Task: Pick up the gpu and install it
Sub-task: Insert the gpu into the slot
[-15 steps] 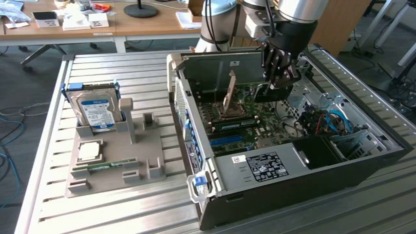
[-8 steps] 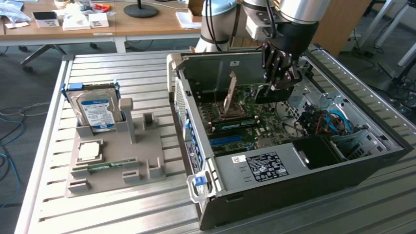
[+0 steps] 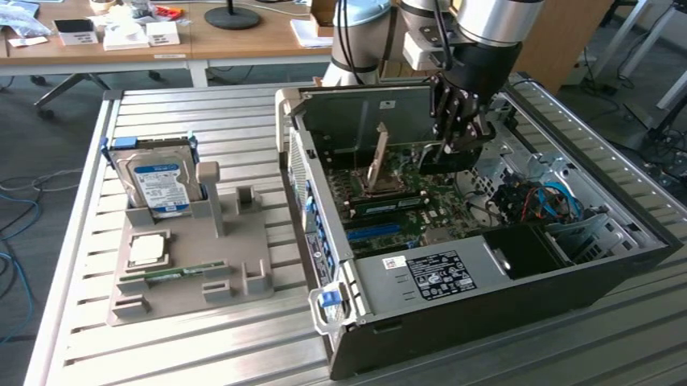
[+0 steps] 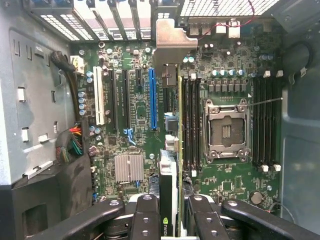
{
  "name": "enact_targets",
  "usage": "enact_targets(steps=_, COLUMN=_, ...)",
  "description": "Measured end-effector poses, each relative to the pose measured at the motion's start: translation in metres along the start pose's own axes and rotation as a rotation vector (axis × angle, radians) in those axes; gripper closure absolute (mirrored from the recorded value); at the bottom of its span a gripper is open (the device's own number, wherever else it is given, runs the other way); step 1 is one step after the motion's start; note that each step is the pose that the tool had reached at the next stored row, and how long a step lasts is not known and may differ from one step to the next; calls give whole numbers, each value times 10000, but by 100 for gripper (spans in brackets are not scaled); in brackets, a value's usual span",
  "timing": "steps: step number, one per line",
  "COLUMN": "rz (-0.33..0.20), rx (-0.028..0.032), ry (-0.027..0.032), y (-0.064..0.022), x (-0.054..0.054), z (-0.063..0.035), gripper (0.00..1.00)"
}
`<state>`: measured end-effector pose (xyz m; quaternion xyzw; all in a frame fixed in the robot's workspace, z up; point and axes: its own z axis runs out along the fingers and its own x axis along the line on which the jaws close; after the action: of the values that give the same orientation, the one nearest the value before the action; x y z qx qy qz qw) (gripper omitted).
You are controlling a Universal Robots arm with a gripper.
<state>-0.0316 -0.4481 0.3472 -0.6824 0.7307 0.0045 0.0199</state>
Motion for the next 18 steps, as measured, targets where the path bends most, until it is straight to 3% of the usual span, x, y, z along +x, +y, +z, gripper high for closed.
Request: enact_targets(steps=18, rz=2, rx=-17, ry=6, y=4, x=6, z=118, gripper=73)
